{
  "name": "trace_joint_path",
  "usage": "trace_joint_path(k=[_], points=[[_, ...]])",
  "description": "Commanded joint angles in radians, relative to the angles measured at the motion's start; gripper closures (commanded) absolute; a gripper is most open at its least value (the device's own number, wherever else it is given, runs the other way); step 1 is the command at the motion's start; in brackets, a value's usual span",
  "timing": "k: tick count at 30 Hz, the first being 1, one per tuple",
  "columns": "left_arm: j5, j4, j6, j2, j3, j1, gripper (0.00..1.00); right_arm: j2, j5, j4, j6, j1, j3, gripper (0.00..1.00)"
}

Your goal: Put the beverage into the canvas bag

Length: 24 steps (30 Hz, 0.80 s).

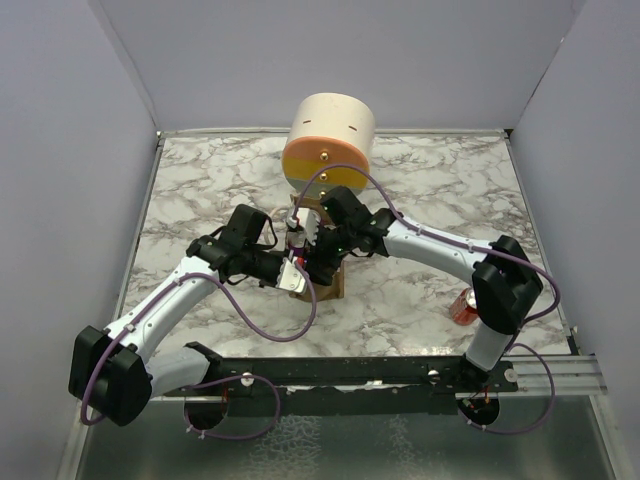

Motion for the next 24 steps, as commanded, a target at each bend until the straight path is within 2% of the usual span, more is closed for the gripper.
trace_joint_path(k=[1,6,15,24], points=[[-0.016,-0.089,0.007,0.017,-0.036,-0.003,1.0,-0.049,-0.069,-0.069,-0.015,0.03,0.021,0.18],[-0.018,-0.089,0.009,0.02,-0.033,-0.003,1.0,-0.066,-0.063,-0.092,-0.027,0.03,0.045,0.18],[-0.019,-0.096,0.012,0.024,-0.028,-0.003,1.0,-0.11,-0.039,-0.116,-0.037,0.03,0.068,0.27],[-0.016,-0.107,0.015,0.02,-0.023,-0.003,1.0,-0.151,-0.007,-0.147,-0.058,0.013,0.142,0.3]])
